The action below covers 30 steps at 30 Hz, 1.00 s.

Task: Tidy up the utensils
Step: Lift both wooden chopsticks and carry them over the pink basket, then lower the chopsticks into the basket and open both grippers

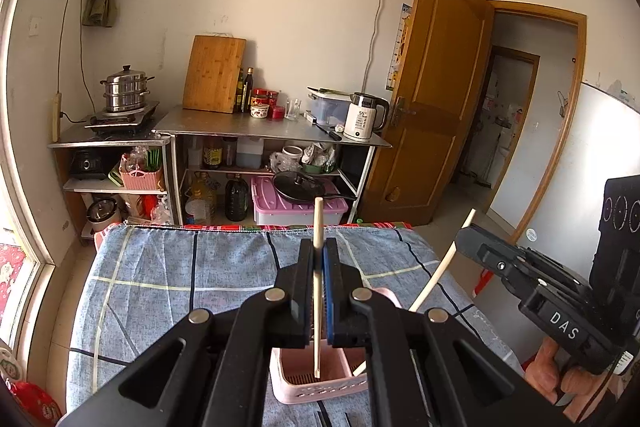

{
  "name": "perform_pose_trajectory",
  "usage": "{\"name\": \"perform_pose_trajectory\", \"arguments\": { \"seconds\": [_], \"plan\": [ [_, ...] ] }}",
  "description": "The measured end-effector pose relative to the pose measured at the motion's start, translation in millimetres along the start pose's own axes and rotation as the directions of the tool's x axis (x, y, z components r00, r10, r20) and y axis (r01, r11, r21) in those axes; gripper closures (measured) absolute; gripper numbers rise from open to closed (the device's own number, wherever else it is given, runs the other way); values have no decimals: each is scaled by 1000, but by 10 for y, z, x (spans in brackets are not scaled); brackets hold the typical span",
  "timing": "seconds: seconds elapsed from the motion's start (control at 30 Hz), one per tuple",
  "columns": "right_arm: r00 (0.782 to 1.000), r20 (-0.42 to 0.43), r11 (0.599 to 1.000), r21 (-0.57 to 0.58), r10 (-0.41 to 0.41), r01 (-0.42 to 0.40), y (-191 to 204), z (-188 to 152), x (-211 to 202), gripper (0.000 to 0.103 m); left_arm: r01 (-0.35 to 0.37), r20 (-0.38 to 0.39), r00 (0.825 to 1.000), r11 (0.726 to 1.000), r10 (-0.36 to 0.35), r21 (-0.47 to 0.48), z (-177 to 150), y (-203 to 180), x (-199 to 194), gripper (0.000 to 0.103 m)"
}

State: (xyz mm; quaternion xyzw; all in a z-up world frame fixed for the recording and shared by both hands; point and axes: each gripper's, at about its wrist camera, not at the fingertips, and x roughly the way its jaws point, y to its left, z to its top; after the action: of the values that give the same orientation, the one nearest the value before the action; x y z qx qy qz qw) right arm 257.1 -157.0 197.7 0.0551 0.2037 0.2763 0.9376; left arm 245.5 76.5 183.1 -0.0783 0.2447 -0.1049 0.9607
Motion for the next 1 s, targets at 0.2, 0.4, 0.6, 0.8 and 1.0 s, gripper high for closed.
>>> {"name": "perform_pose_trajectory", "arguments": {
  "seconds": [0.2, 0.4, 0.6, 0.8, 1.0],
  "plan": [
    [999, -38, 1000, -3, -5, 5, 14, -187, 295, 99, 4, -37, 999, 999, -6, -37, -162, 150, 262, 98],
    [991, -136, 1000, 11, -6, 7, -72, -483, 528, 99, 3, -107, 994, 999, -7, -42, -417, 196, 483, 98],
    [983, -183, 1000, 16, -3, 6, -116, -581, 556, 98, -8, -129, 992, 999, 2, -45, -557, 203, 529, 94],
    [988, -157, 1000, 7, -7, 8, -122, -530, 317, 89, -17, -89, 996, 999, 13, -43, -566, 189, 309, 73],
    [993, -113, 1000, -17, -20, 18, -94, -534, -92, 89, -27, -34, 999, 999, 26, -37, -679, 126, -70, 71]
  ]
}}
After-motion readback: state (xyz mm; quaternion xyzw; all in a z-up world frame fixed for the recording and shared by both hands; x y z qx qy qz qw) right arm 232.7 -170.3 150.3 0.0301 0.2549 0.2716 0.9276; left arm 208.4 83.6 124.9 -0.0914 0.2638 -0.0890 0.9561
